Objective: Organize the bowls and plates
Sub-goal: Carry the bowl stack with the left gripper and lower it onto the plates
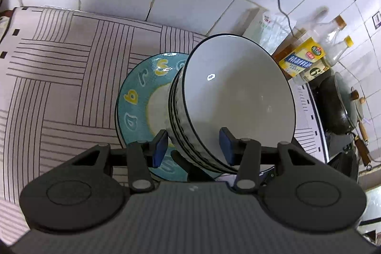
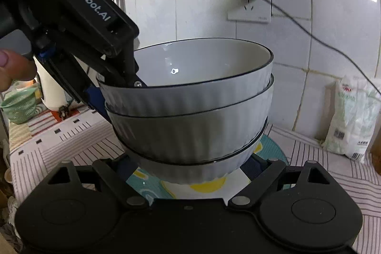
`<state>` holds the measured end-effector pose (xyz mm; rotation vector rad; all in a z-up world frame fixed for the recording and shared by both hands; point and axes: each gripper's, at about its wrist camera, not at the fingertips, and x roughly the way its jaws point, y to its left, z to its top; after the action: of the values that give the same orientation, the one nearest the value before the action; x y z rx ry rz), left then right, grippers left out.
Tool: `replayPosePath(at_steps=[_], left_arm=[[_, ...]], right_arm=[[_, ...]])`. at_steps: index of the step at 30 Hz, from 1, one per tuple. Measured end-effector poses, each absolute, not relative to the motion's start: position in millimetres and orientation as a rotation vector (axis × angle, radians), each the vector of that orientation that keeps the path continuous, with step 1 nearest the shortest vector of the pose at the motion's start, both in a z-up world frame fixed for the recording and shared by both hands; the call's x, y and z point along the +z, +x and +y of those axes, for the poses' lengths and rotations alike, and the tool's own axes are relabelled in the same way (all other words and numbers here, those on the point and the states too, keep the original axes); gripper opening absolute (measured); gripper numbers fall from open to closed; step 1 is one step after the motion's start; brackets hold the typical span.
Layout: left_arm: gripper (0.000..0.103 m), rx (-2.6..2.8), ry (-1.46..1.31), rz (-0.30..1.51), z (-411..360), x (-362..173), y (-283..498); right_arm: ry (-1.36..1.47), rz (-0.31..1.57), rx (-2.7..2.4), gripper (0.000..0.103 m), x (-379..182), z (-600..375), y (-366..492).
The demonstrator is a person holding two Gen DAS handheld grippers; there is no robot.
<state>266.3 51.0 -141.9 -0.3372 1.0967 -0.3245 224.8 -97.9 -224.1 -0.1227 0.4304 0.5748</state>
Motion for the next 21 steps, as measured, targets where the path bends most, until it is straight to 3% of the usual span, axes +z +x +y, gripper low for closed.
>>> replayPosePath(at_steps=[21], left_arm=[[0.045, -0.359, -0.238, 1.138, 44, -170, 291]], right_arm=[[-0.122, 0.532, 0.482, 0.092, -250, -92, 248]])
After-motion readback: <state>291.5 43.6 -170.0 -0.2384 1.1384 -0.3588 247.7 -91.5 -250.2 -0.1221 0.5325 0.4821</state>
